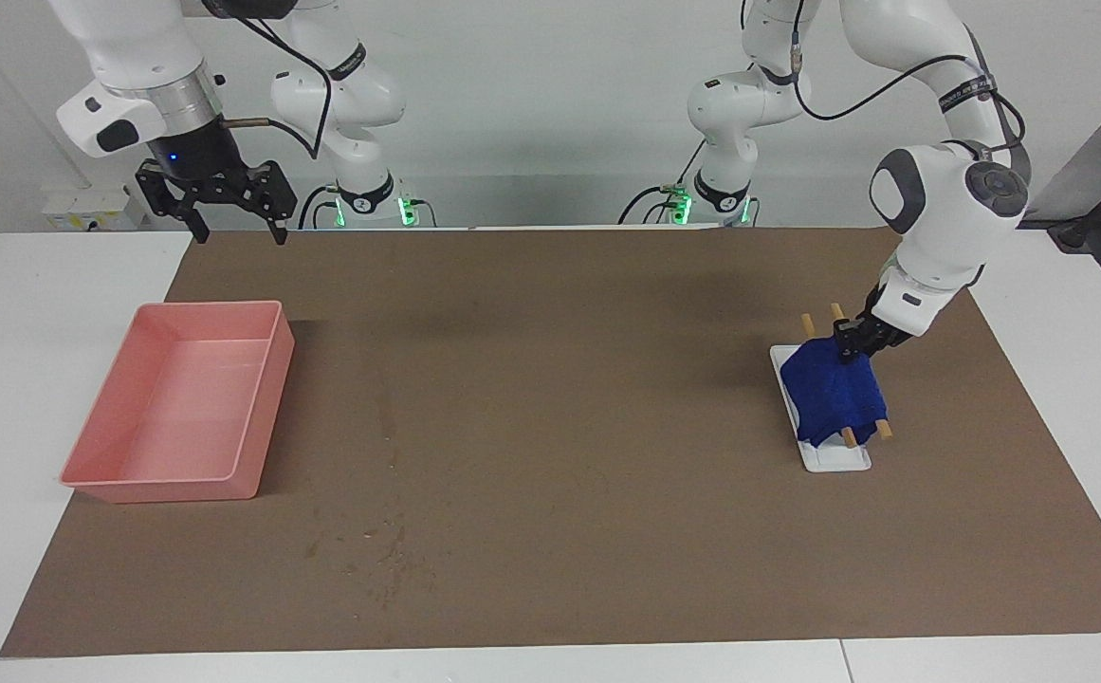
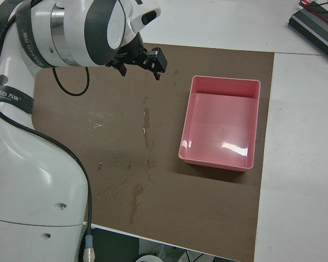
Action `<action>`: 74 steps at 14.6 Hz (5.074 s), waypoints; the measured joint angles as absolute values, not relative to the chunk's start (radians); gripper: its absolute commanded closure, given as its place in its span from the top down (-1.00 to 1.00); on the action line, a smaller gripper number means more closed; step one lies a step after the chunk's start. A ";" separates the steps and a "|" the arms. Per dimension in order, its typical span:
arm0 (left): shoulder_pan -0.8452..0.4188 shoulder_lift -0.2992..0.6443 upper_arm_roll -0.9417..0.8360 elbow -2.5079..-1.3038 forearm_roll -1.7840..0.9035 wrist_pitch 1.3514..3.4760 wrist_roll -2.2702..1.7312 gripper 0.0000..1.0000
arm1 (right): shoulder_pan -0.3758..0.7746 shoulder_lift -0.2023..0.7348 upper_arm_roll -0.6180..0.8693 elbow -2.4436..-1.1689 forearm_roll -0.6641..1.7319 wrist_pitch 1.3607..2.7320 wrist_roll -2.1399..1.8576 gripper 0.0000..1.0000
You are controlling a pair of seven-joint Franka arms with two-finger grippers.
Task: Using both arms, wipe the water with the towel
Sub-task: 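Move the left gripper onto the blue towel on the white tray, then close the left gripper on the blue towel's edge, then lift the towel with the left gripper while the right gripper approaches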
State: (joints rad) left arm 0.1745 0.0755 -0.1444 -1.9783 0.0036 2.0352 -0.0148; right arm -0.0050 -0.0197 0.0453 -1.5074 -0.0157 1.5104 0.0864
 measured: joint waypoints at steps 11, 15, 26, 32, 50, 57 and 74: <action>0.176 0.076 -0.142 -1.944 0.004 1.997 -0.014 1.00 | -0.005 -0.020 0.045 -1.511 -0.016 1.510 0.086 1.00; 0.176 0.076 -0.140 -1.951 0.008 2.004 -0.014 1.00 | -0.005 -0.020 0.045 -1.513 -0.016 1.510 0.086 1.00; 0.176 0.076 -0.141 -1.977 0.010 2.030 -0.014 -0.73 | -0.005 -0.021 0.045 -1.515 -0.016 1.510 0.086 1.00; 0.176 0.060 -0.143 -1.975 0.011 2.029 -0.010 -1.00 | -0.005 -0.021 0.045 -1.515 -0.016 1.510 0.086 1.00; 0.129 0.060 -0.164 -1.750 -0.009 1.749 -0.196 -1.00 | -0.005 -0.023 0.046 -1.517 -0.016 1.510 0.086 1.00; 0.120 0.026 -0.228 -1.719 -0.137 1.691 -0.367 -1.00 | 0.009 -0.024 0.046 -1.517 0.000 1.518 0.158 1.00; 0.051 -0.010 -0.456 -1.716 -0.347 1.824 -1.639 -1.00 | 0.229 0.009 0.052 -1.531 0.432 1.712 1.224 1.00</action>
